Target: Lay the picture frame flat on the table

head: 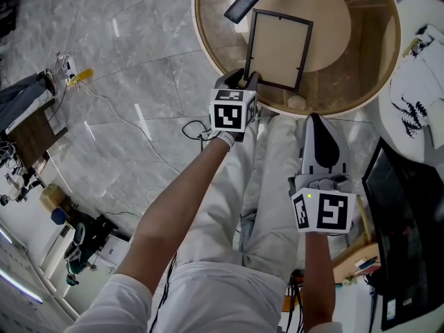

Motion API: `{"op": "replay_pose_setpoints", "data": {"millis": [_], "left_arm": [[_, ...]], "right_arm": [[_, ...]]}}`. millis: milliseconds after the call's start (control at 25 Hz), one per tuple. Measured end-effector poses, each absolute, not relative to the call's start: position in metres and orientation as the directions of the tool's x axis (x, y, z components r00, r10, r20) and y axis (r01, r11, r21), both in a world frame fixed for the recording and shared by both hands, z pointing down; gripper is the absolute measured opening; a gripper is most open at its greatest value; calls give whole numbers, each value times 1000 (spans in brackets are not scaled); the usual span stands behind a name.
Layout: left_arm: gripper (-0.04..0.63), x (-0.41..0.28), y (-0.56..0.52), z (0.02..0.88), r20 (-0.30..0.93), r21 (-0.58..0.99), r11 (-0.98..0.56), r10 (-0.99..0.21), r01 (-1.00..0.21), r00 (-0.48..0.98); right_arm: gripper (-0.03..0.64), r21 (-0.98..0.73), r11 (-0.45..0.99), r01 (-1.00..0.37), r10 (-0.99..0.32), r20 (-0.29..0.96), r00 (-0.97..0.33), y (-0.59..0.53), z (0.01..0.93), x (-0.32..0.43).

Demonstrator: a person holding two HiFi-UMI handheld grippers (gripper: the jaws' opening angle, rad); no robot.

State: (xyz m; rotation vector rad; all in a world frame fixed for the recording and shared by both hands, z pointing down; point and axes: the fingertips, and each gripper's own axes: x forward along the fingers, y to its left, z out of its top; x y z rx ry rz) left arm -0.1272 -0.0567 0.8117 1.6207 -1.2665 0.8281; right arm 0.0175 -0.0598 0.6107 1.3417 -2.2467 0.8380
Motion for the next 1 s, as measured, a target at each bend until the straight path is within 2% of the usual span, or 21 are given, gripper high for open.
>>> {"op": "replay_pose_setpoints", "data": {"millis": [160, 480, 680, 1000], "left_arm": [[121, -131, -51, 791, 892, 229, -105, -376, -968, 252], [59, -133, -43, 709, 865, 237, -140, -420, -961, 274], [26, -128, -48, 629, 822, 245, -167, -486, -955, 296], [20, -112, -66, 485, 709, 249, -229, -620, -941, 338]], "right_arm": [[5, -281, 363, -888, -664, 591, -458, -65, 594, 22], [6, -246, 359, -901, -698, 570, -433, -75, 539, 38], [5, -225, 370, -902, -713, 554, -430, -77, 485, 47], [6, -178, 367, -913, -729, 554, -401, -67, 404, 68]]}}
